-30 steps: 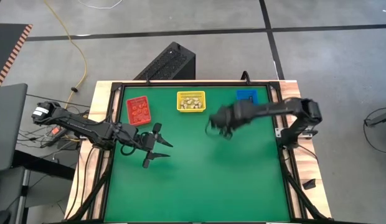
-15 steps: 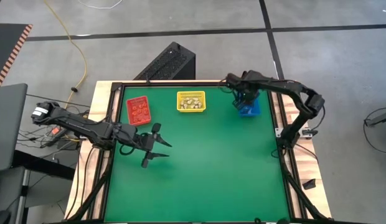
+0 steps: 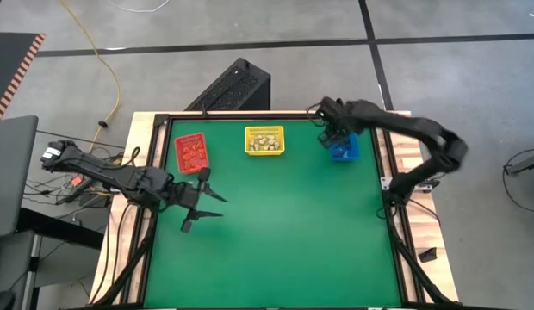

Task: Sort Halloween decoration
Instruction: Return to Home Position

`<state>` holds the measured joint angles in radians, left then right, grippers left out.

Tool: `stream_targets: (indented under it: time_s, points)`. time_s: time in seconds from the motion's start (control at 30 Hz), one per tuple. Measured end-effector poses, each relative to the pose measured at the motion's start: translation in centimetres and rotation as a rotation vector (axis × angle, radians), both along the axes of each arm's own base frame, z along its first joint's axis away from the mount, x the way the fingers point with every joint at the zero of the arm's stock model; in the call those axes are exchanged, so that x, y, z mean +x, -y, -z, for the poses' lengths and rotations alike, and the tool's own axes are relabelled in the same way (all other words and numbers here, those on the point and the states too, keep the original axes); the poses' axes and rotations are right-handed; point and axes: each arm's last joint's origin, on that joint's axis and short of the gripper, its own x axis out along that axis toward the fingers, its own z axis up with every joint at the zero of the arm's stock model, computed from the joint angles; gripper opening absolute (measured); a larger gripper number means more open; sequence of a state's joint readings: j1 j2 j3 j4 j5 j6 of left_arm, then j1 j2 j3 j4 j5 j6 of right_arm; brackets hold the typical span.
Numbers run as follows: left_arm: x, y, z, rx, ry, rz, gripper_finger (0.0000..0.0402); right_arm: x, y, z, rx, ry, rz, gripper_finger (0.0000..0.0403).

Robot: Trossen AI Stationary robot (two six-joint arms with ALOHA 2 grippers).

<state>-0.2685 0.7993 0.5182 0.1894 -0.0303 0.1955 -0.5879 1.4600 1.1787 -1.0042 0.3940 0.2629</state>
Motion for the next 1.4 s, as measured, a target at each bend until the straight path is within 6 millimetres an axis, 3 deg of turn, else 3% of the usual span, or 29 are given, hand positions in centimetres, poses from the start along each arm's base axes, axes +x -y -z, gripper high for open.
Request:
stream_targets:
  time_s: [0.1, 0.23, 0.4, 0.53, 0.77, 1.13, 1.23, 1.4]
  points:
    - [-0.5, 0.2, -0.2, 0.014, 0.007, -0.034, 0.0174, 0.2, -3.5, -2.1, -0.150, 0.250, -0.141, 0.0225]
    - [-1.4, -0.1, 0.5, 0.024, 0.020, -0.123, 0.0163, -1.3, -8.0, -2.6, -0.265, 0.581, -0.317, 0.0223]
    - [-3.7, -1.4, 2.2, 0.019, 0.109, -0.234, 0.0143, -3.6, -11.7, -0.7, -0.368, 0.933, -0.529, 0.0223]
    - [-5.5, -2.7, 3.4, -0.021, 0.170, -0.313, 0.0130, -5.3, -13.3, 1.1, -0.405, 1.074, -0.605, 0.0223]
    - [-7.6, -4.3, 5.8, -0.087, 0.251, -0.421, 0.0119, -6.7, -13.6, 5.2, -0.409, 1.097, -0.628, 0.0182]
    - [-7.9, -5.7, 9.4, -0.190, 0.220, -0.554, 0.0116, -7.2, -13.2, 8.0, -0.304, 1.103, -0.709, 0.0022]
    - [-7.9, -5.9, 9.9, -0.206, 0.176, -0.577, 0.0116, -7.5, -12.9, 8.6, -0.335, 1.125, -0.700, 0.0019]
    - [-7.9, -6.0, 10.2, -0.206, 0.148, -0.564, 0.0116, -8.2, -12.8, 10.3, -0.311, 1.163, -0.766, 0.0048]
